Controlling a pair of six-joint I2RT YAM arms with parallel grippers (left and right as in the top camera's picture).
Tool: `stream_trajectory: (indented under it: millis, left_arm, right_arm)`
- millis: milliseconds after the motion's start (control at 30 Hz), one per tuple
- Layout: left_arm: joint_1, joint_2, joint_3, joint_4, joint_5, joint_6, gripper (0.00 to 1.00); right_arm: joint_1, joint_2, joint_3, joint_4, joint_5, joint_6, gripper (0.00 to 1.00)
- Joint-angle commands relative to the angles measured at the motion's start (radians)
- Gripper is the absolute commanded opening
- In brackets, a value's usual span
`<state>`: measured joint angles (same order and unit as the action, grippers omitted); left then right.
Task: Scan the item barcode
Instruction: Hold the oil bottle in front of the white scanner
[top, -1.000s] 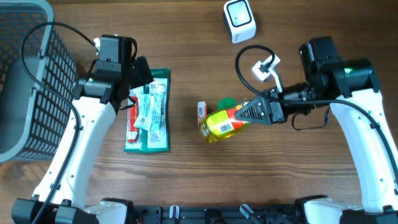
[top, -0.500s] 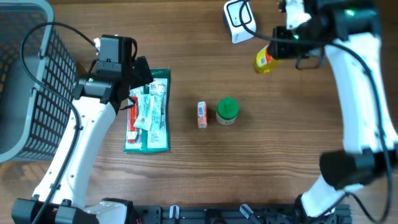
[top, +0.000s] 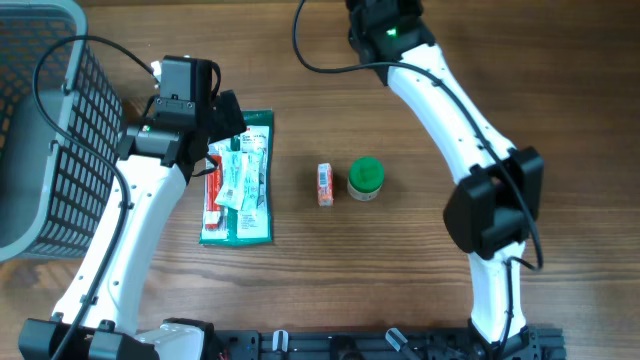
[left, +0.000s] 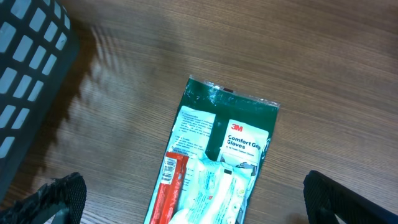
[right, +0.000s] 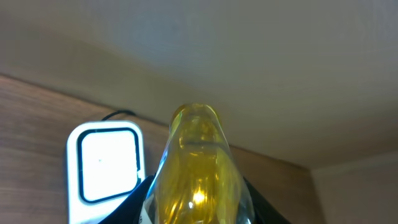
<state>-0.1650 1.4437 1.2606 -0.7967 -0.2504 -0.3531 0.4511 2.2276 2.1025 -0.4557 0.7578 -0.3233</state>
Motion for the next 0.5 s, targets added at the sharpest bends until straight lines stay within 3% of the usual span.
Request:
stream_trajectory:
  millis: [0, 133, 467]
  left_arm:
    - [0.004, 0.002, 0.003, 0.003, -0.012, 0.002, 1.0]
    - [0.004, 0.002, 0.003, 0.002, -0.012, 0.002, 1.0]
    - [0.004, 0.002, 0.003, 0.002, -0.012, 0.002, 1.0]
  right_arm:
    - [0.011, 0.083, 0.017, 0.157, 0.119, -0.233, 0.09]
    - [0.011, 0.178, 0.017, 0.294, 0.143, -0.393, 0.09]
    - [0.045, 0.254, 0.016, 0.276, 0.163, -0.38, 0.09]
